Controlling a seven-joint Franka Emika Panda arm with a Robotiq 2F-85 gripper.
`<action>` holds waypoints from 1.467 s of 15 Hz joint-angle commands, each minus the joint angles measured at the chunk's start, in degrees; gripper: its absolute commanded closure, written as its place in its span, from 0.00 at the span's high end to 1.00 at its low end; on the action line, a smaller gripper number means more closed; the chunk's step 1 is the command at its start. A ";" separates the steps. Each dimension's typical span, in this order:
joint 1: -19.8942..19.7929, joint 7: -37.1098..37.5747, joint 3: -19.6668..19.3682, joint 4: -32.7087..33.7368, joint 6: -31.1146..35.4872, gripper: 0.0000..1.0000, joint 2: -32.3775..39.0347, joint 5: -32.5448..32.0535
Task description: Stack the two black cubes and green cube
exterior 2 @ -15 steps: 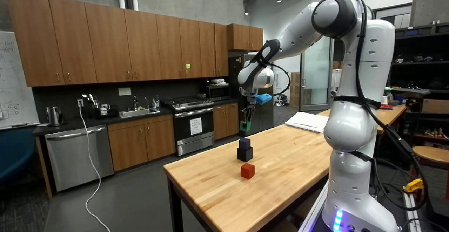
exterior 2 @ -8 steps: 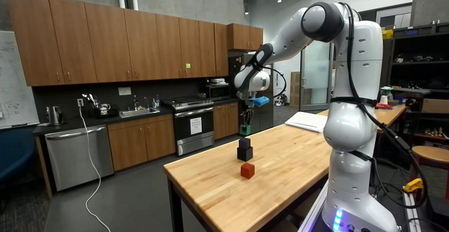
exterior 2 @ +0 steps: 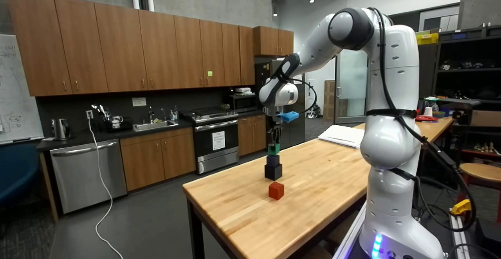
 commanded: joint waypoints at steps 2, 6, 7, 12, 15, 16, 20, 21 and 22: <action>-1.39 -0.79 1.14 2.45 -1.99 0.24 1.62 0.46; -1.53 -0.71 1.54 3.23 -2.44 0.24 2.34 0.65; -1.56 -0.69 1.64 3.32 -2.49 0.24 2.48 0.67; -1.58 -0.54 2.15 3.99 -2.84 0.24 3.23 0.65; -1.64 -0.45 2.37 4.11 -3.19 0.24 3.44 0.67; -1.66 -0.48 2.42 4.05 -3.26 0.24 3.45 0.71; -1.82 -0.52 2.41 3.84 -3.41 0.24 3.46 0.83; -1.89 -0.54 2.39 3.77 -3.41 0.24 3.44 0.88; -1.97 -0.54 2.38 3.75 -3.42 0.24 3.47 0.92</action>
